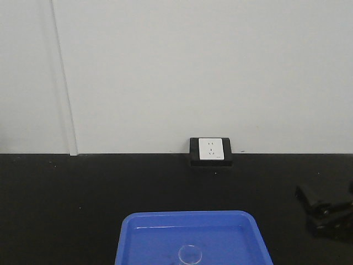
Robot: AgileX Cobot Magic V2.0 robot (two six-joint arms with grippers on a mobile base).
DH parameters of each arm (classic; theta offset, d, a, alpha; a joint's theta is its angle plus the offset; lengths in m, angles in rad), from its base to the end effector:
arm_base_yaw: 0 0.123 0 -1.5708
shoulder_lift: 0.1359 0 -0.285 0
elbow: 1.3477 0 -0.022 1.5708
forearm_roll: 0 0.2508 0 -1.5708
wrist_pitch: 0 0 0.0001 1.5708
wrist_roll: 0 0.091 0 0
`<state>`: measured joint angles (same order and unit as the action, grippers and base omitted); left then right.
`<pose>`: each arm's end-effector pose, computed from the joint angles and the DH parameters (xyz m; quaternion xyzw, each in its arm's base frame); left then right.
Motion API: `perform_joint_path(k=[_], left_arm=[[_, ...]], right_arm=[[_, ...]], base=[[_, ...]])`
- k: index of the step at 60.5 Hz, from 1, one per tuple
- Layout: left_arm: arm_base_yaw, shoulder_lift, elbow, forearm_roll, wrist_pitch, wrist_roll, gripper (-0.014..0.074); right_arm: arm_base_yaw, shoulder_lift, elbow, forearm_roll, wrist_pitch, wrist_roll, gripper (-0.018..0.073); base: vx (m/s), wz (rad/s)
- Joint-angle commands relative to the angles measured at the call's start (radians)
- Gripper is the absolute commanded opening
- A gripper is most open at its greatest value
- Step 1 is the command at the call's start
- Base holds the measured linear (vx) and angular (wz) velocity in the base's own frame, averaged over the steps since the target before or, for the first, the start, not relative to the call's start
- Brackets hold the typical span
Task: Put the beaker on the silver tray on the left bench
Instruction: 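Close the right gripper around the glass beaker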
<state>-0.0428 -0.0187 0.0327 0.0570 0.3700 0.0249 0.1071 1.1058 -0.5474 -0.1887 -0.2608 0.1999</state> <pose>0.0525 -0.0004 0.1700 0.0424 0.8026 0.0188 0.5947 0.2283 0.0290 0.2790 -0.0501 0.7771 0.0578 0.6247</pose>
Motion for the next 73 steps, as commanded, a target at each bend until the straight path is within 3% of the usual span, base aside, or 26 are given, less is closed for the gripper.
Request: perform_joint_path(k=[1, 17, 27, 63, 68, 73], left_arm=[[-0.008, -0.007, 0.020, -0.003, -0.075, -0.002, 0.0001], [-0.008, -0.007, 0.020, -0.003, -0.075, -0.002, 0.0001], [-0.008, -0.007, 0.020, -0.003, -0.075, -0.002, 0.0001], [-0.008, -0.007, 0.020, -0.003, -0.075, -0.002, 0.0001], [-0.008, -0.007, 0.020, -0.003, -0.075, -0.002, 0.0001], [-0.008, -0.007, 0.020, -0.003, -0.075, -0.002, 0.0001]], right_arm=[[0.056, 0.055, 0.035, -0.108, -0.109, 0.046, 0.0613], [0.264, 0.397, 0.128, -0.200, -0.473, 0.089, 0.0580], [0.302, 0.593, 0.062, -0.200, -0.627, 0.091, 0.0581], [0.310, 0.958, -0.303, -0.225, -0.649, 0.165, 0.0569], [0.310, 0.970, -0.324, -0.223, -0.650, 0.178, 0.0509], [0.310, 0.969, -0.326, -0.223, -0.664, 0.178, 0.0370]], base=[[0.00, 0.00], [0.00, 0.00], [0.00, 0.00], [0.00, 0.00], [0.00, 0.00], [0.00, 0.00]])
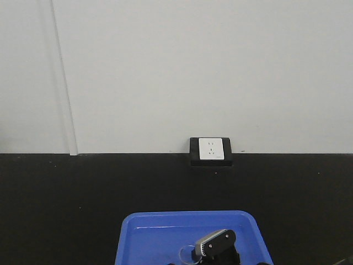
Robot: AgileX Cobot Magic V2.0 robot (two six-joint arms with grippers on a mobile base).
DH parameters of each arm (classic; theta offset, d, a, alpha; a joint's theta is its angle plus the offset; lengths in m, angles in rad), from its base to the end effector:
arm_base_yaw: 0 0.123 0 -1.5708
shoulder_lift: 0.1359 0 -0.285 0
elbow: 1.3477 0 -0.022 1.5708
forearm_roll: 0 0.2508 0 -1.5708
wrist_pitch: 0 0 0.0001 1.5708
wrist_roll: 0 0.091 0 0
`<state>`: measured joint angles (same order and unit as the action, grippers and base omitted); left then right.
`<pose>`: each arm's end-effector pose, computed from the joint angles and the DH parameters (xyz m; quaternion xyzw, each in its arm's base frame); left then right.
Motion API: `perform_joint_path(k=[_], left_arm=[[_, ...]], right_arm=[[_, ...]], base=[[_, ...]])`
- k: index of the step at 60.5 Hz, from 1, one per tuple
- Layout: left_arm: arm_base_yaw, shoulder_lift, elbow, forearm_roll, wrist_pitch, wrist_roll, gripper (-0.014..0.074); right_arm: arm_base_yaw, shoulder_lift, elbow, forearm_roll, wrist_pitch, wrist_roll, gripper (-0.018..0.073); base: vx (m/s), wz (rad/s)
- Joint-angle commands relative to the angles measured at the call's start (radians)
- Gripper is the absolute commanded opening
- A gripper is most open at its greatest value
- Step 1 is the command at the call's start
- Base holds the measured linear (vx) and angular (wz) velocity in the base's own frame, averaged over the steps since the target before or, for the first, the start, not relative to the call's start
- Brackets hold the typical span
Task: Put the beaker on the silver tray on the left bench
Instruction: 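Close the right gripper around the glass beaker, then lift the beaker out of the blue tray with the right gripper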
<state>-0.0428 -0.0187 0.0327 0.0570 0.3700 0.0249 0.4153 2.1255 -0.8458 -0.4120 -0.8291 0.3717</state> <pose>0.0525 -0.0004 0.1700 0.0424 0.8026 0.0188 0.5947 0.3318 0.1756 0.0832 -0.2169 0.8013 0.2553 0.4957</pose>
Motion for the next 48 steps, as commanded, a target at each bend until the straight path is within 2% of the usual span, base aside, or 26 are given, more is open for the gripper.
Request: perform_joint_path(k=[1, 7, 10, 24, 35, 48], left_arm=[[-0.008, -0.007, 0.020, -0.003, -0.075, -0.002, 0.0001], [-0.008, -0.007, 0.020, -0.003, -0.075, -0.002, 0.0001], [-0.008, -0.007, 0.020, -0.003, -0.075, -0.002, 0.0001], [-0.008, -0.007, 0.020, -0.003, -0.075, -0.002, 0.0001], [-0.008, -0.007, 0.020, -0.003, -0.075, -0.002, 0.0001], [-0.008, -0.007, 0.020, -0.003, -0.075, -0.002, 0.0001]], right_arm=[[0.002, -0.051, -0.027, 0.001, -0.100, 0.006, 0.0320], [0.002, -0.062, -0.024, 0.001, -0.106, 0.008, 0.0076], [0.001, -0.082, -0.020, -0.006, -0.098, 0.017, -0.0018], [-0.028, -0.327, 0.107, 0.001, -0.027, 0.046, -0.0015], [-0.071, -0.650, 0.276, 0.005, 0.177, 0.060, -0.0014], [-0.073, -1.008, 0.430, 0.004, 0.444, 0.055, -0.0014]], base=[[0.00, 0.00], [0.00, 0.00], [0.00, 0.00], [0.00, 0.00], [0.00, 0.00], [0.00, 0.00]])
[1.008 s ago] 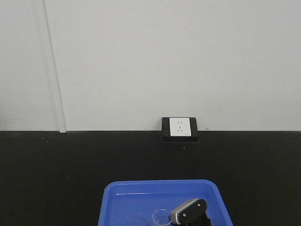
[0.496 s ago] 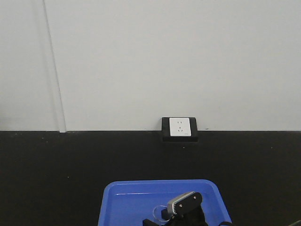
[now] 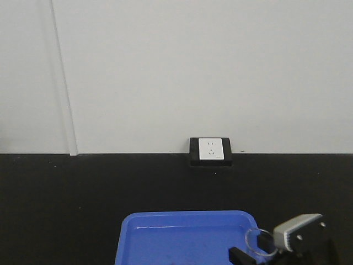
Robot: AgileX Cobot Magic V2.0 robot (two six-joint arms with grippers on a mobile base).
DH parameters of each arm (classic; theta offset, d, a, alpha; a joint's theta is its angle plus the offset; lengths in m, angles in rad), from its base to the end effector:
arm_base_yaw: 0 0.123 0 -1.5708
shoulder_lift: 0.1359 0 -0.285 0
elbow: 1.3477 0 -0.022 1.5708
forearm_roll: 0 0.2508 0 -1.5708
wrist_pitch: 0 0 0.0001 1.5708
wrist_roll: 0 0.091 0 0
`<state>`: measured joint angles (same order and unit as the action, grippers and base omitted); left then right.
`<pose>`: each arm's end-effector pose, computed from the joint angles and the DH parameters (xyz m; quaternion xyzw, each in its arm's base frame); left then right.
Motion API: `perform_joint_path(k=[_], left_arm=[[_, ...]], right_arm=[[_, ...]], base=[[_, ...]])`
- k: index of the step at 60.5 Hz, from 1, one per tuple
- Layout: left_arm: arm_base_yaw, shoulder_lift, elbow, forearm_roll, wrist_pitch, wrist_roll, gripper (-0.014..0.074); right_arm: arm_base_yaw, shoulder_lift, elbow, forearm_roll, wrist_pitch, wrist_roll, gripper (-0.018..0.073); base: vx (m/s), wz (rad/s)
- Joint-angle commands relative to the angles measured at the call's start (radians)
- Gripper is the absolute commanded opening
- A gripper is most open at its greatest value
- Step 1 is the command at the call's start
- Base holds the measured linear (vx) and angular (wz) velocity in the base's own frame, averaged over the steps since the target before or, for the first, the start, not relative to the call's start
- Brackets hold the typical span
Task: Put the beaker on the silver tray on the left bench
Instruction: 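Lift the beaker out of the blue tray with the right gripper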
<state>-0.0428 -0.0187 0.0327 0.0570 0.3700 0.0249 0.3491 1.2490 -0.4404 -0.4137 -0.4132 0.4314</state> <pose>0.0525 -0.0004 0.1700 0.0424 0.8026 0.0188 0.5947 0.2156 0.0941 0.2240 -0.1678 0.7976 0.1786 0.5511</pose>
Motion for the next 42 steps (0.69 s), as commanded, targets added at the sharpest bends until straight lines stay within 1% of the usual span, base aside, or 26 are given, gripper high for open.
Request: perform_joint_path(k=[1, 19, 30, 42], left_arm=[[-0.008, -0.007, 0.020, -0.003, -0.075, -0.002, 0.0001], [-0.008, -0.007, 0.020, -0.003, -0.075, -0.002, 0.0001], [-0.008, -0.007, 0.020, -0.003, -0.075, -0.002, 0.0001], [-0.008, -0.007, 0.020, -0.003, -0.075, -0.002, 0.0001]], right_arm=[[-0.007, -0.152, 0.032, 0.006, 0.047, -0.005, -0.0014], [-0.007, -0.516, 0.154, 0.006, 0.237, -0.004, -0.0014], [-0.007, -0.649, 0.163, 0.006, 0.381, -0.004, -0.0014], [-0.007, -0.780, 0.163, 0.016, 0.581, -0.004, -0.0014]], base=[[0.00, 0.00], [0.00, 0.00], [0.00, 0.00], [0.00, 0.00]])
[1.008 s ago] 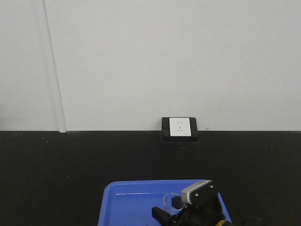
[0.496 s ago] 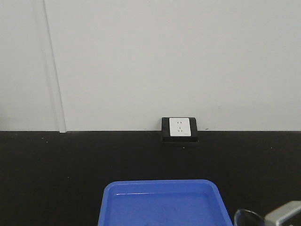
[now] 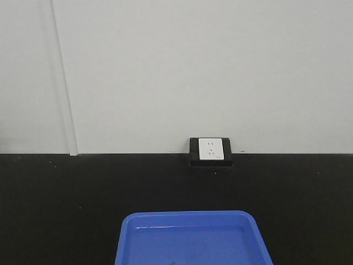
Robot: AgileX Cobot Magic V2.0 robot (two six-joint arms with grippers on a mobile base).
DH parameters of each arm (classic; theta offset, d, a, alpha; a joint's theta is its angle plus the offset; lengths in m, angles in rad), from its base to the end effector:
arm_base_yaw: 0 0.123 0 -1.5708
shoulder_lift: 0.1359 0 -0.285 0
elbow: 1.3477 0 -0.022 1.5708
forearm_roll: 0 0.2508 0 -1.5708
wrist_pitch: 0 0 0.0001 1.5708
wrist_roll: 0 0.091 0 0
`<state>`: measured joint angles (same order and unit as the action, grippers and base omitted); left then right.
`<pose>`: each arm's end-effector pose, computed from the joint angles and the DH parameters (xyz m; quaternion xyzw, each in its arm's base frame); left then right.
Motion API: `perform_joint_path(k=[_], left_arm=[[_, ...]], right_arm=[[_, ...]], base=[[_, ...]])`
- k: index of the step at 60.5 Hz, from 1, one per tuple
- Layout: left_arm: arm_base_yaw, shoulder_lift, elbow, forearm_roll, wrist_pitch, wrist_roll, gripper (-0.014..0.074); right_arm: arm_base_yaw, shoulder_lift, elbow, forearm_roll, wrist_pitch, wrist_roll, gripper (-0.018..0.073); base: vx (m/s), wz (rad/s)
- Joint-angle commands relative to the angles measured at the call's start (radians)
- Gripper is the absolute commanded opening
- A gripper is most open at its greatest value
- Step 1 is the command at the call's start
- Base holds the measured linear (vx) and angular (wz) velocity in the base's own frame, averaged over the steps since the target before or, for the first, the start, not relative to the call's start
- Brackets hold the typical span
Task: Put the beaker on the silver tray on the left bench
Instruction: 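Lift the beaker out of the blue tray with the right gripper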
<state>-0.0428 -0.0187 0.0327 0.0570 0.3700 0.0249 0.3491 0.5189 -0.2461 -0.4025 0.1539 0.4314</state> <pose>0.0525 -0.0004 0.1700 0.0424 0.8026 0.0188 0.5947 0.1057 0.0326 0.2426 -0.1105 0.8052 0.0866 0.5762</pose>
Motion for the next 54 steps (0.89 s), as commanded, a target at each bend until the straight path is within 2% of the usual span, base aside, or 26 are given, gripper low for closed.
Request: perform_joint_path(k=[1, 10, 17, 27, 54], left_arm=[[-0.008, -0.007, 0.020, -0.003, -0.075, -0.002, 0.0001], [-0.008, -0.007, 0.020, -0.003, -0.075, -0.002, 0.0001], [-0.008, -0.007, 0.020, -0.003, -0.075, -0.002, 0.0001], [-0.008, -0.007, 0.020, -0.003, -0.075, -0.002, 0.0001], [-0.008, -0.007, 0.020, -0.003, -0.075, -0.002, 0.0001]], right_arm=[[-0.007, -0.060, -0.031, 0.008, 0.021, -0.004, -0.0014], [-0.007, -0.182, -0.031, 0.029, 0.050, -0.004, -0.0014], [-0.007, -0.240, -0.031, 0.003, 0.080, -0.004, -0.0014], [-0.007, -0.243, -0.031, -0.040, 0.082, -0.004, -0.0013], [-0.007, -0.243, -0.031, -0.039, 0.083, -0.004, -0.0014]], base=[[0.00, 0.00], [0.00, 0.00], [0.00, 0.00], [0.00, 0.00], [0.00, 0.00]])
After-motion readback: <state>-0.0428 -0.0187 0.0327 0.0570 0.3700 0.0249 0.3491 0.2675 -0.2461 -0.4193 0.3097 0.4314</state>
